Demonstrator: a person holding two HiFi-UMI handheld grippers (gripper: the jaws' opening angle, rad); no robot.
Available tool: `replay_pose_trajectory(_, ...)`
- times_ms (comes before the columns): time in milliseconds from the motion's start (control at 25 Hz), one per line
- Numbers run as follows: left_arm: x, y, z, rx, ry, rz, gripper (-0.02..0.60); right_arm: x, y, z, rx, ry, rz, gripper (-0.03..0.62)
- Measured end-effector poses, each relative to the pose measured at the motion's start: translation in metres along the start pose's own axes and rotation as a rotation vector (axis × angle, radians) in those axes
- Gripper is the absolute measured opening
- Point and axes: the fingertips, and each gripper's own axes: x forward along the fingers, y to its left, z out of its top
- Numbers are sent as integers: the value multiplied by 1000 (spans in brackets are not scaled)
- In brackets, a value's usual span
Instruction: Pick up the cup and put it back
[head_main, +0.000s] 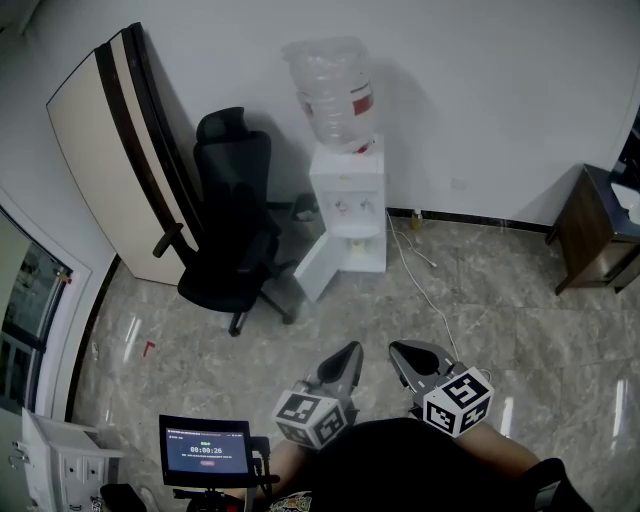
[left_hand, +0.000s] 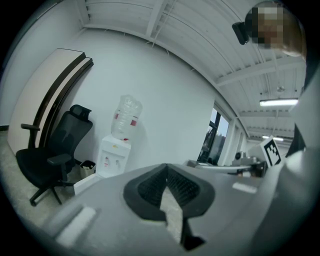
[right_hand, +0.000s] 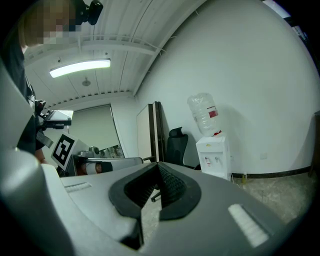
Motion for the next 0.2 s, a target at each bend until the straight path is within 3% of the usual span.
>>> replay_pose_trajectory(200, 1, 2, -2, 5, 3, -3, 5, 2, 0, -3, -4, -2, 4, 6)
